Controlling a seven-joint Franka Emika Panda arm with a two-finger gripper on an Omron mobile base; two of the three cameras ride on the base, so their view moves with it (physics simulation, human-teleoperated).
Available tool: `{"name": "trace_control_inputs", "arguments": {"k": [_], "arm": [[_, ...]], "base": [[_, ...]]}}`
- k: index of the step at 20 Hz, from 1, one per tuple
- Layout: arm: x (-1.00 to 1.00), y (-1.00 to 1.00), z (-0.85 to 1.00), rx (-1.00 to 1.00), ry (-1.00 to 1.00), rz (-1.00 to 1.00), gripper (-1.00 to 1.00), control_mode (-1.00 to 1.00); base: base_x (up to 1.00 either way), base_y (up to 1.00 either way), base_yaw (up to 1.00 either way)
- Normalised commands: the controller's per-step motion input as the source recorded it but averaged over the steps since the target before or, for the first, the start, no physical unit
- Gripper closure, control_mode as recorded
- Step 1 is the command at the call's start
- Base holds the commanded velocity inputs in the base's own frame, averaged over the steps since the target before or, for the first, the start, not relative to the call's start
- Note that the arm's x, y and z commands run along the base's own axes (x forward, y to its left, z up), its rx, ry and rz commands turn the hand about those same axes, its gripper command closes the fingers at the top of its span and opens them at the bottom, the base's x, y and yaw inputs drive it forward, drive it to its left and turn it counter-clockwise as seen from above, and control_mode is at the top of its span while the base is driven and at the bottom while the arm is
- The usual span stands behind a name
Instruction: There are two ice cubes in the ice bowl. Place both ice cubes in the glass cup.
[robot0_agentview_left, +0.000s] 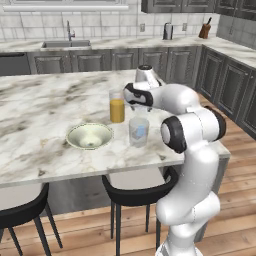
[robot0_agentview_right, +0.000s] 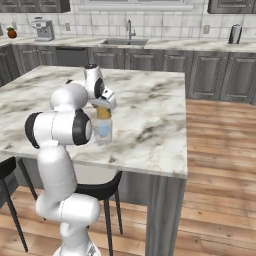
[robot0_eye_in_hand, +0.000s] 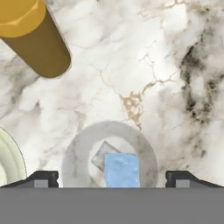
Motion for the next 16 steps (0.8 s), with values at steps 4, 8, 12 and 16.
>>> {"name": "trace_control_inputs", "arguments": {"k": [4, 8, 12, 16], "arm": [[-1.00, -0.28, 0.08, 0.00, -0.28, 0.04, -1.00, -1.00], [-1.00, -0.41, -0.03, 0.02, -0.20, 0.01, -1.00, -1.00], [-1.00, -0.62, 0.03, 0.04, -0.18, 0.00, -1.00, -1.00], [-0.75, -0.56, 0.26, 0.11, -0.24, -0.06, -1.00, -1.00]], "base": [[0.00, 0.00, 0.00], [0.00, 0.00, 0.00], [0.00, 0.00, 0.00], [0.00, 0.00, 0.00]]}}
